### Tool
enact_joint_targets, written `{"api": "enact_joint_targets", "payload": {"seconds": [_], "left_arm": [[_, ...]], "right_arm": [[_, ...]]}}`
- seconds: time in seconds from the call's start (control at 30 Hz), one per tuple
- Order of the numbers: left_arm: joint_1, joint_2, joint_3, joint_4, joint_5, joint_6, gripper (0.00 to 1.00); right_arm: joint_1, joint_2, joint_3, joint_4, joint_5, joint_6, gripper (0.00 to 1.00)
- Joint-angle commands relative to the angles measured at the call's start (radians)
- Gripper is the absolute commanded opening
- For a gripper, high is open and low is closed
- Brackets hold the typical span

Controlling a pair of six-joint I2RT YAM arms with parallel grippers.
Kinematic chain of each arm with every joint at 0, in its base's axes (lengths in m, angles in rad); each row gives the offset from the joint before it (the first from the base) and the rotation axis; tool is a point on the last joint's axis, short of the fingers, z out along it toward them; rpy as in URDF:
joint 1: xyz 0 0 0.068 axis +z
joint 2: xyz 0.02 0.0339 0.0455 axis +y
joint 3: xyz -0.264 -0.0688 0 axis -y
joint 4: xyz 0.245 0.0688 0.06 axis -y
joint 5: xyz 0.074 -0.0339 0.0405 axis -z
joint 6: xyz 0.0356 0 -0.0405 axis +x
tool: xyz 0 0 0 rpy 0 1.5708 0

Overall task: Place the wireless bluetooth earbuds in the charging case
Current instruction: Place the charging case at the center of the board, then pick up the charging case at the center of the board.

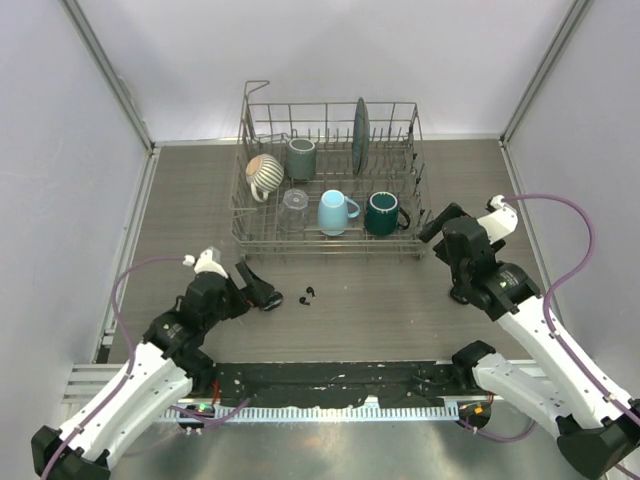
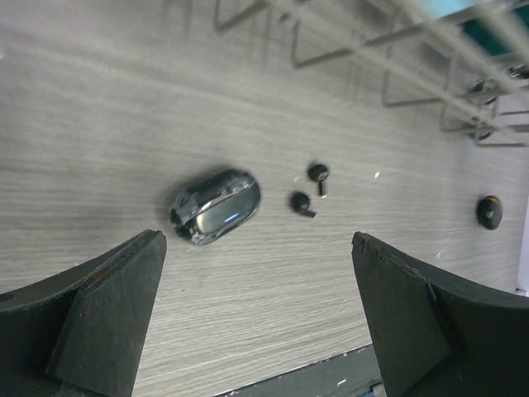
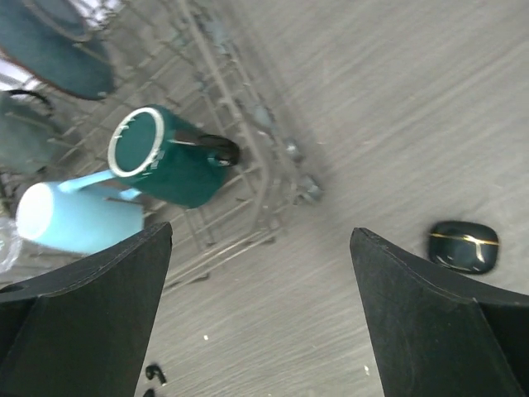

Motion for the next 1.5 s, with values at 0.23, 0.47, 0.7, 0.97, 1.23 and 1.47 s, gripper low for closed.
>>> {"api": "enact_joint_targets", "payload": {"seconds": [0.23, 0.47, 0.7, 0.97, 1.23, 1.47], "left_arm": [[0.006, 0.002, 0.275, -0.081, -0.163, 0.157, 1.00], [0.006, 0.041, 0.344, -0.073, -0.180, 0.225, 1.00], [0.006, -0.051, 0.283, 0.017, -0.204, 0.229, 1.00], [0.005, -0.077, 0.261, 0.054, -0.175, 0.272, 1.00], [0.006, 0.015, 0.318, 0.017, -0.134, 0.285, 1.00], [0.005, 0.012, 0.309, 0.046, -0.094, 0.300, 1.00]], "right_arm": [[-0.512, -0.016, -0.034, -0.216, -0.282, 0.125, 0.96], [-0.707, 0.154, -0.057, -0.321, -0.477, 0.308, 0.95], [-0.756, 0.144, -0.126, -0.301, -0.537, 0.537, 0.91], [-0.761, 0.122, -0.142, -0.294, -0.474, 0.654, 0.87], [-0.808, 0.297, -0.156, -0.251, -0.597, 0.579, 0.82], [-0.864, 0.271, -0.208, -0.228, -0.586, 0.664, 0.81]]}}
